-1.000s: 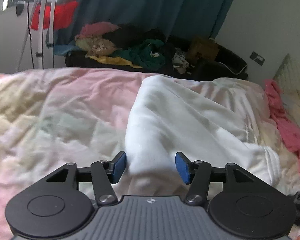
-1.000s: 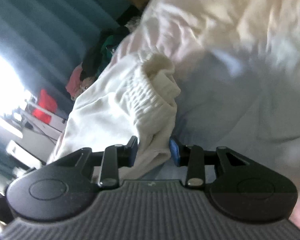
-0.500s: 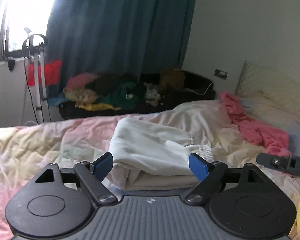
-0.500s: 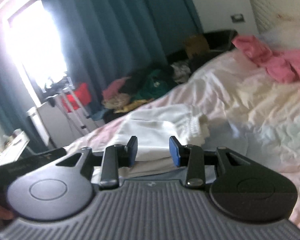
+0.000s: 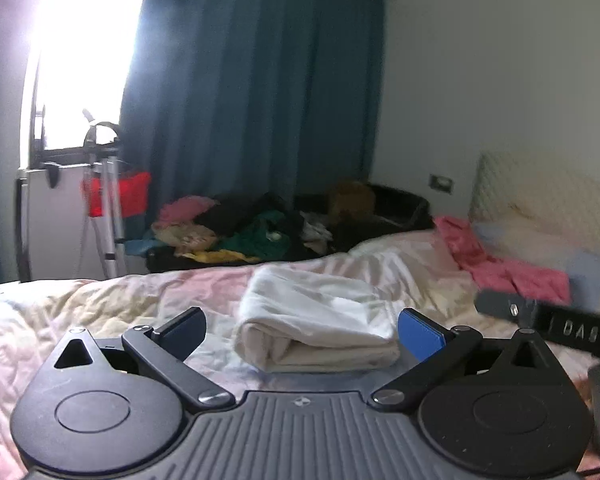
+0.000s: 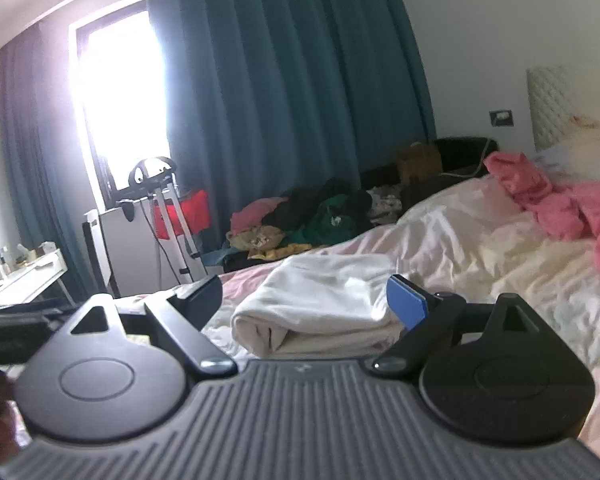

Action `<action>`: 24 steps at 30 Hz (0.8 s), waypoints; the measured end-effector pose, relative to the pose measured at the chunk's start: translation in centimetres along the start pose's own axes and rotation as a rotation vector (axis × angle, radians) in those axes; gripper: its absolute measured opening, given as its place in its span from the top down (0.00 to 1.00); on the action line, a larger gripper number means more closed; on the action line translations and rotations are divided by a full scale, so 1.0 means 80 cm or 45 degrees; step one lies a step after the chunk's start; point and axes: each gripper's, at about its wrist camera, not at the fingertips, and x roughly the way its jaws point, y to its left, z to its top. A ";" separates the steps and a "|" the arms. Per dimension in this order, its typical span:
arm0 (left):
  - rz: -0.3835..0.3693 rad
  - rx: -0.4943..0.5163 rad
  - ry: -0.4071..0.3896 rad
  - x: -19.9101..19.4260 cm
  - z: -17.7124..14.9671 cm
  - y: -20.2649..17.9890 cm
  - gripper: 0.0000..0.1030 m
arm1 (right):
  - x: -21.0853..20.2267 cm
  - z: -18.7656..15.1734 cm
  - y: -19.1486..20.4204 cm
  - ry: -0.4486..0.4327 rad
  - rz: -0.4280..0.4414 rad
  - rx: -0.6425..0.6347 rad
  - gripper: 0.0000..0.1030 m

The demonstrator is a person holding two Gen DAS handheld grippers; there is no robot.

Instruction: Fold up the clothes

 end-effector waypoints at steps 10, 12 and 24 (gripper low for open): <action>0.073 -0.013 -0.031 0.015 -0.047 0.030 0.00 | 0.032 -0.063 0.009 -0.017 -0.043 -0.073 0.12; 0.077 0.018 -0.038 0.016 -0.056 0.028 0.00 | 0.035 -0.072 0.008 -0.016 -0.056 -0.070 0.12; 0.092 0.044 -0.005 0.024 -0.073 0.018 0.00 | 0.036 -0.092 0.010 -0.007 -0.139 -0.097 0.12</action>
